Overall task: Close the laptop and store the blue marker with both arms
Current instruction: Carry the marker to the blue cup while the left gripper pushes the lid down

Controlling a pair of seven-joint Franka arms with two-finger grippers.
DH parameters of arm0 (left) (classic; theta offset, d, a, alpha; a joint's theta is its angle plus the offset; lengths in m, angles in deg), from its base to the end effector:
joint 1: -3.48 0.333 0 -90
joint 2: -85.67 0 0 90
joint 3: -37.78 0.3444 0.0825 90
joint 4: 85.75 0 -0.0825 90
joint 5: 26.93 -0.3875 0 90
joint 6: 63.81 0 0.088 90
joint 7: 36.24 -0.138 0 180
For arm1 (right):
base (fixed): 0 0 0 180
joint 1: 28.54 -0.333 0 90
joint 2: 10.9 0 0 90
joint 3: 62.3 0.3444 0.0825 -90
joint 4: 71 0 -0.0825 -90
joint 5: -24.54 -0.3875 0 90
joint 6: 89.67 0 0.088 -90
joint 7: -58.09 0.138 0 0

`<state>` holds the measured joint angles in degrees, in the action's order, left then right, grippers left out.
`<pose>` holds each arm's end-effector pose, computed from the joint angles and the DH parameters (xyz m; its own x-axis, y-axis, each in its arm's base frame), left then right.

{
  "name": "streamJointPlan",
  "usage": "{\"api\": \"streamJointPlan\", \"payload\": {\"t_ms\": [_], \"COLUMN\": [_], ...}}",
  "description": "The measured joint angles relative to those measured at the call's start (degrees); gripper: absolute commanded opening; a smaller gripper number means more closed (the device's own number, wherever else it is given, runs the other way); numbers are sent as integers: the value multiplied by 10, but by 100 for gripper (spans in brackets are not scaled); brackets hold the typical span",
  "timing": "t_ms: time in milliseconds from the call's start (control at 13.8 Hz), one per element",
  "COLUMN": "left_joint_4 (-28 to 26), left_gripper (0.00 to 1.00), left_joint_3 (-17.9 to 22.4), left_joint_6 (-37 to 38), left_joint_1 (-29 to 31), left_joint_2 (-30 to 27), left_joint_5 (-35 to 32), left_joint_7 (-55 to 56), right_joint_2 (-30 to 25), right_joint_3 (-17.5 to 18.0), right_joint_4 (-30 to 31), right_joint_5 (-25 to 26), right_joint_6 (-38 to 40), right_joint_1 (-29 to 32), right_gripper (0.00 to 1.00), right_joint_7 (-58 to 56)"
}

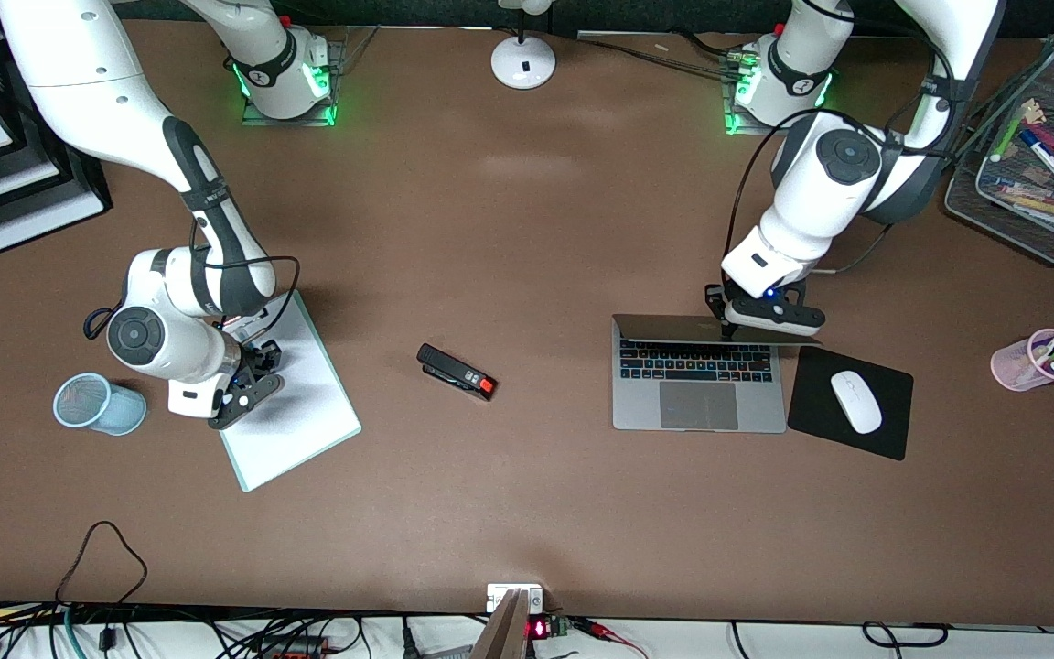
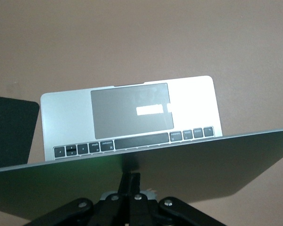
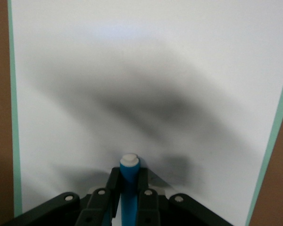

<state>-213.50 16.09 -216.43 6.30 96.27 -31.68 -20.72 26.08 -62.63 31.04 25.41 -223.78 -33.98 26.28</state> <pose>0.5522 -0.1875 0.3171 0.9636 -0.0982 0.2485 -0.1218 -0.9892 0.0815 0.6627 0.0589 0.1750 0.7888 0.6094 -0.0799 0.6089 -0.7926 -0.0338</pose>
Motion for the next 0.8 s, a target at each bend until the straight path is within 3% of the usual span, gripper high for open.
{"api": "streamJointPlan", "payload": {"t_ms": [436, 799], "left_joint_4": [19, 24], "left_gripper": [0, 0], "left_joint_3": [0, 14], "left_joint_6": [-28, -81], "left_joint_1": [3, 4], "left_joint_2": [37, 81], "left_joint_5": [-4, -52], "left_joint_7": [-1, -1], "right_joint_2": [-25, -75], "right_joint_3": [0, -3], "right_joint_4": [-24, -40], "right_joint_5": [0, 0], "right_joint_6": [4, 49], "right_joint_1": [0, 1], "right_gripper": [0, 0], "right_joint_7": [0, -2]}}
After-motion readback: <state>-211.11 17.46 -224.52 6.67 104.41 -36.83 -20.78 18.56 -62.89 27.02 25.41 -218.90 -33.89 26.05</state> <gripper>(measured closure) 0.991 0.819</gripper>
